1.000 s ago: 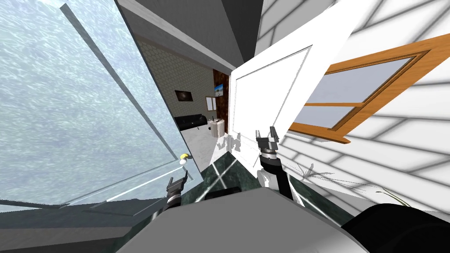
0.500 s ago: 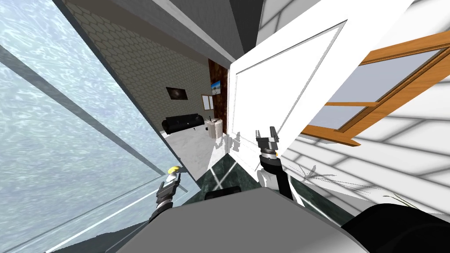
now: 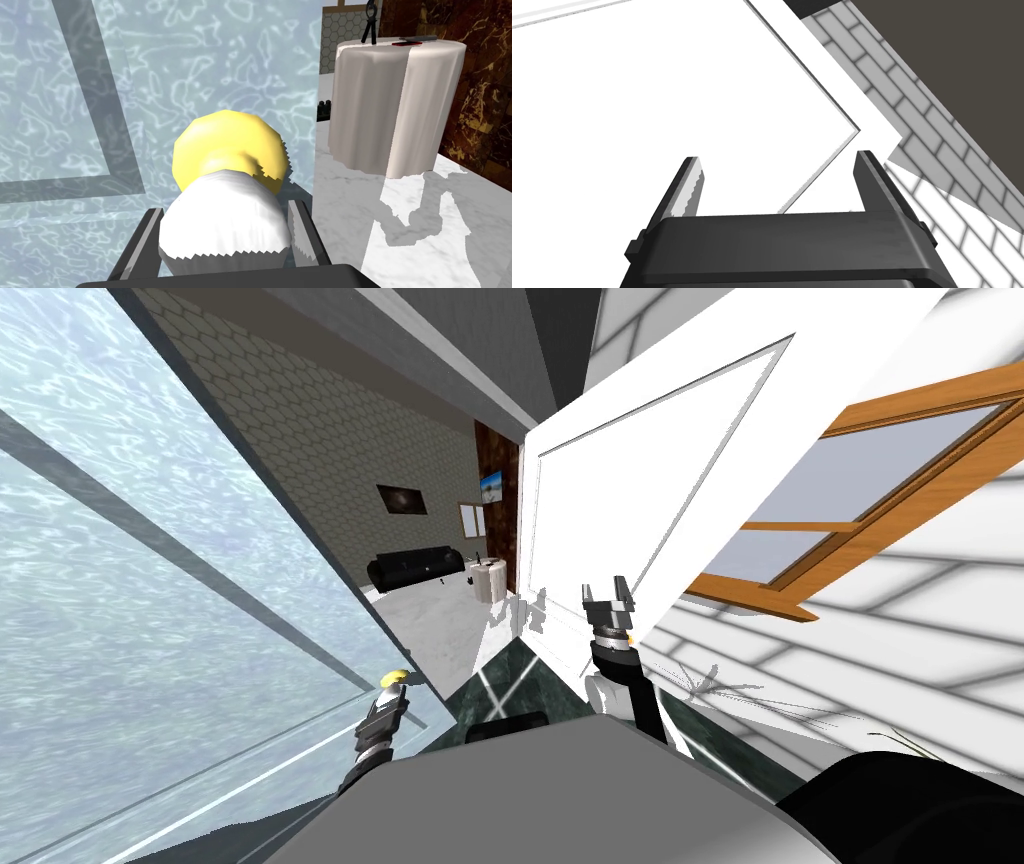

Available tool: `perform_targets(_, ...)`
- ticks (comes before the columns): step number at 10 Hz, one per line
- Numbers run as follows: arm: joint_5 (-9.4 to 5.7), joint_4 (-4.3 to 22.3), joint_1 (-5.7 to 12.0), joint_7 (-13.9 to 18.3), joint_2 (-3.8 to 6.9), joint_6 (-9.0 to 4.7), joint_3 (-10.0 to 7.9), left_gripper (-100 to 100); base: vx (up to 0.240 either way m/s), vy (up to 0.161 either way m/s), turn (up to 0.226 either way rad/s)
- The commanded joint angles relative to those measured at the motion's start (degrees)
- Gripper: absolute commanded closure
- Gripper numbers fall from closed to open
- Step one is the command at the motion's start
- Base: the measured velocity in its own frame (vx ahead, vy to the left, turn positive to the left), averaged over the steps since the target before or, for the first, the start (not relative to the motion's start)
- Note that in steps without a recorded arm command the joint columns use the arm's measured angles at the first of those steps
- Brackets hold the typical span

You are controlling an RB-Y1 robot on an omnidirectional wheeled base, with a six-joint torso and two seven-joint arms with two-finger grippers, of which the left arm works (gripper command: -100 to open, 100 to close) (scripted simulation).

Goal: Pull the door open

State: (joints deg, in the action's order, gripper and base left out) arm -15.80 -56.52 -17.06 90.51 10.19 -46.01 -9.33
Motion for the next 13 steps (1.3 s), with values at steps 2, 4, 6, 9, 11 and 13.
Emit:
perform_targets(2,-0.01,-0.1,0.01,0.0,-0.07,-0.13,0.03,100,-0.005,-0.002,0.002)
perform_targets(4,0.79,-0.1,-0.82,1.7,0.86,-0.76,1.13,100,-0.178,0.042,-0.113)
perform_targets(6,1.68,-0.3,-1.68,3.6,1.89,-1.68,2.36,100,-0.221,0.001,-0.113)
perform_targets(9,3.07,-0.5,-3.01,6.5,3.51,-3.12,4.28,100,-0.193,0.01,-0.109)
perform_targets(11,3.84,-0.7,-3.75,8.1,4.4,-3.92,5.34,100,-0.2,0.015,-0.084)
perform_targets(13,4.3,-0.2,-4.19,8.8,4.82,-4.5,5.91,100,-0.12,-0.001,-0.07)
